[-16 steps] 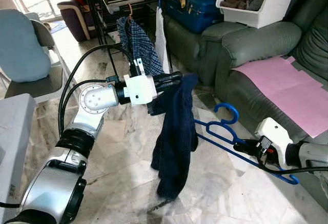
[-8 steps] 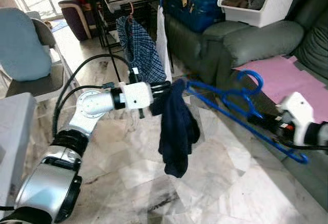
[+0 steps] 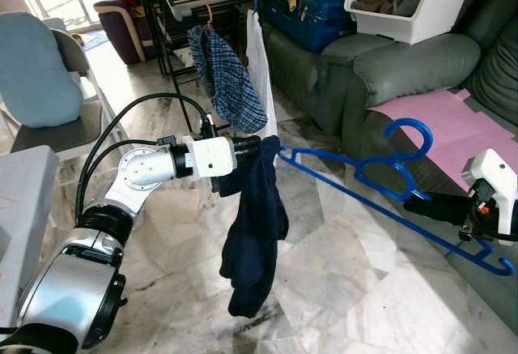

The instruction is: Hang hanger

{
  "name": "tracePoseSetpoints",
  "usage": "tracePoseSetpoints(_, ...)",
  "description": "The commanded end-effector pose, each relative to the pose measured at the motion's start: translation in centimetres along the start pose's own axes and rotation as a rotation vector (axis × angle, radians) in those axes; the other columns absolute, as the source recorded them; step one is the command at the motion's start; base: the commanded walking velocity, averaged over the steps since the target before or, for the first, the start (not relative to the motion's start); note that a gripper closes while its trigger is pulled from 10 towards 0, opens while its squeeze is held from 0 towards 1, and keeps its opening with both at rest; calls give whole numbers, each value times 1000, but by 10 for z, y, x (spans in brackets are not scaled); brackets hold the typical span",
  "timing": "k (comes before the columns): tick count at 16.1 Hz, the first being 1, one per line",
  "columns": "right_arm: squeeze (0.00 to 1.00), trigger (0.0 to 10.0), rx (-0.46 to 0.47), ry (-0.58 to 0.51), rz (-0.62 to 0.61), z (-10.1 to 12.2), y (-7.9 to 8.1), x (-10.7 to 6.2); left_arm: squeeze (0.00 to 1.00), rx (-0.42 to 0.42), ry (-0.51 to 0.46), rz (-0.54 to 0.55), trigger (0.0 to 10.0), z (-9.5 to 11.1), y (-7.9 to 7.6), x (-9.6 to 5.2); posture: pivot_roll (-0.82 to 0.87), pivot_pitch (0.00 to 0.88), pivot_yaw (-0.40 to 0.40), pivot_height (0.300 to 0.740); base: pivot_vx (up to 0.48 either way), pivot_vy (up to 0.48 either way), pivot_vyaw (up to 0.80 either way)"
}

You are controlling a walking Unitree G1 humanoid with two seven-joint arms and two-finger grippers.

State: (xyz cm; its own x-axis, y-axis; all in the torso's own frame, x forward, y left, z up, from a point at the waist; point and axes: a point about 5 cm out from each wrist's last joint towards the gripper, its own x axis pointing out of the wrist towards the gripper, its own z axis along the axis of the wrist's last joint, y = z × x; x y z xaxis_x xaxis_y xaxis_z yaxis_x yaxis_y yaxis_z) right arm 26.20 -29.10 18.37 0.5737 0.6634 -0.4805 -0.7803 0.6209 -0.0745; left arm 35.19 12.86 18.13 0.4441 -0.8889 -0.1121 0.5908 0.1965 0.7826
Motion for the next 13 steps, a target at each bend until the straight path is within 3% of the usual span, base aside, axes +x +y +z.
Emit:
tracePoseSetpoints(1,0,10000,-21,-18,14,7,1,-3,0,46,-10,23,10000,5,13,-1,-114,0,56,740,0,0,0)
tracePoseSetpoints(13,0,10000,-21,-18,14,7,1,-3,0,46,-10,23,10000,5,13,-1,-114,0,56,740,0,0,0)
